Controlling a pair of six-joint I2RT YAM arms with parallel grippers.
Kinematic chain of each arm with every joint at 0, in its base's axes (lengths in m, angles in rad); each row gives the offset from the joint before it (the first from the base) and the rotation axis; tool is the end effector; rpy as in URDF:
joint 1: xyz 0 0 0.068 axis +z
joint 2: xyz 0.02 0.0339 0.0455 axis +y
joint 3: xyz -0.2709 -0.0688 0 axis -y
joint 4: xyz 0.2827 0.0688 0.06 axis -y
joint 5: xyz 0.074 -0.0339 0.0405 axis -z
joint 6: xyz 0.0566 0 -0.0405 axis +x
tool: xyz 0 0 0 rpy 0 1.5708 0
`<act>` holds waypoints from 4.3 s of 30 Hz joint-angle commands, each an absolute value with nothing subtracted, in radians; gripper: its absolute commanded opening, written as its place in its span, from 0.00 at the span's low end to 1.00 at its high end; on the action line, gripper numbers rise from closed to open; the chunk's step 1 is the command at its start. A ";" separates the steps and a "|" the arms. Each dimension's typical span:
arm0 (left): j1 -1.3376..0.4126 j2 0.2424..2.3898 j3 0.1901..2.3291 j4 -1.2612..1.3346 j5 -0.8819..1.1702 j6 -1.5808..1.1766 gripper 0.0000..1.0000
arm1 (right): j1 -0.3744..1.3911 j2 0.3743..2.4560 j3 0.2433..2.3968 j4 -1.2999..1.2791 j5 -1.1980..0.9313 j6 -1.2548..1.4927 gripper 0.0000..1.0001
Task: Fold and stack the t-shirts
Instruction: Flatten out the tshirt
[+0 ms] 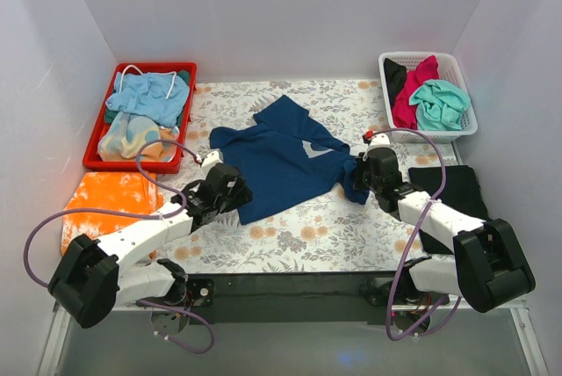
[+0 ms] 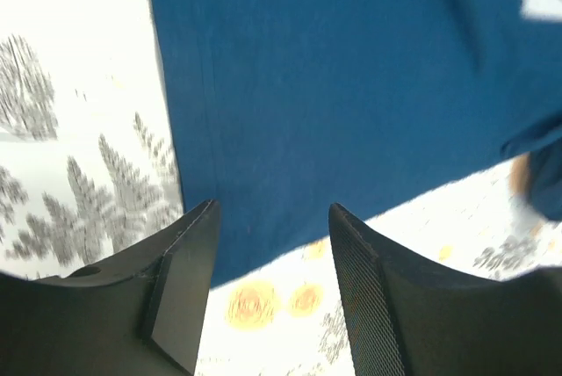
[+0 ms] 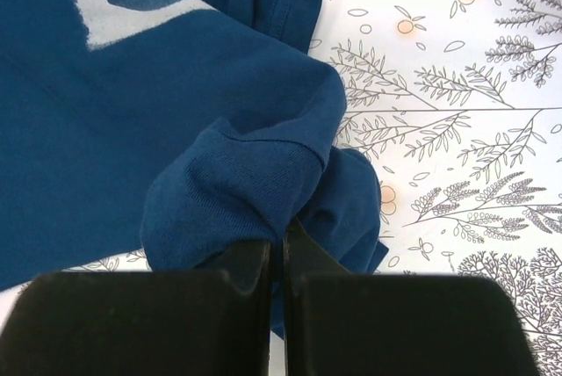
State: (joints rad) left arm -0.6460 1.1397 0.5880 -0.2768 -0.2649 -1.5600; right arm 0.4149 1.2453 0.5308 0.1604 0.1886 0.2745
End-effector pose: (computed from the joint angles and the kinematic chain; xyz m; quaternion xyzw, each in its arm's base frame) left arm 0.2213 -0.1483 0.1678 -0.4506 0.8078 -0.2654 0.2720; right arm 0.2756 0.1098 0.1621 -0.0153 0.8707 0.0863 0.4839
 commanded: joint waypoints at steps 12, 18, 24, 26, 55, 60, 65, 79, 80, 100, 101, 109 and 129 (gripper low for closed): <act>-0.836 1.290 0.587 -0.449 -0.396 -1.755 0.57 | 0.420 1.238 0.503 0.195 0.238 0.290 0.01; -0.841 1.407 0.606 -0.449 -0.428 -1.764 0.57 | 0.420 1.230 0.494 0.195 0.250 0.287 0.01; -0.844 1.394 0.609 -0.479 -0.432 -1.769 0.02 | 0.422 1.213 0.485 0.193 0.262 0.287 0.01; -0.844 1.352 0.607 -0.521 -0.443 -1.789 0.00 | 0.420 1.213 0.482 0.193 0.262 0.287 0.01; -0.845 0.841 1.064 -1.391 -1.104 -2.117 0.00 | 0.621 0.927 0.356 0.003 0.233 0.354 0.61; -0.845 0.802 1.098 -1.391 -1.152 -2.065 0.00 | 0.658 0.901 0.312 -0.038 0.264 0.443 0.56; -0.845 0.827 1.104 -1.391 -1.175 -2.065 0.00 | 0.660 0.939 0.313 -0.090 0.307 0.482 0.53; -0.845 0.792 1.137 -1.390 -1.210 -1.974 0.00 | 0.660 1.071 0.454 -0.297 0.495 0.532 0.01; -0.845 0.790 1.137 -1.375 -1.209 -1.961 0.00 | 0.660 1.056 0.475 -0.320 0.518 0.540 0.01; -0.845 0.850 1.051 -1.118 -1.137 -1.750 0.00 | 0.661 0.695 0.721 -0.859 0.563 0.675 0.18; -0.845 0.859 1.039 -1.095 -1.126 -1.750 0.00 | 0.660 0.693 0.730 -0.862 0.561 0.683 0.26; -0.845 0.897 0.956 -1.069 -1.026 -1.821 0.00 | 0.661 0.686 0.701 -0.724 0.477 0.658 0.48; -0.845 0.873 0.899 -1.088 -0.977 -1.870 0.00 | 0.661 1.100 0.594 -0.104 0.465 0.411 0.73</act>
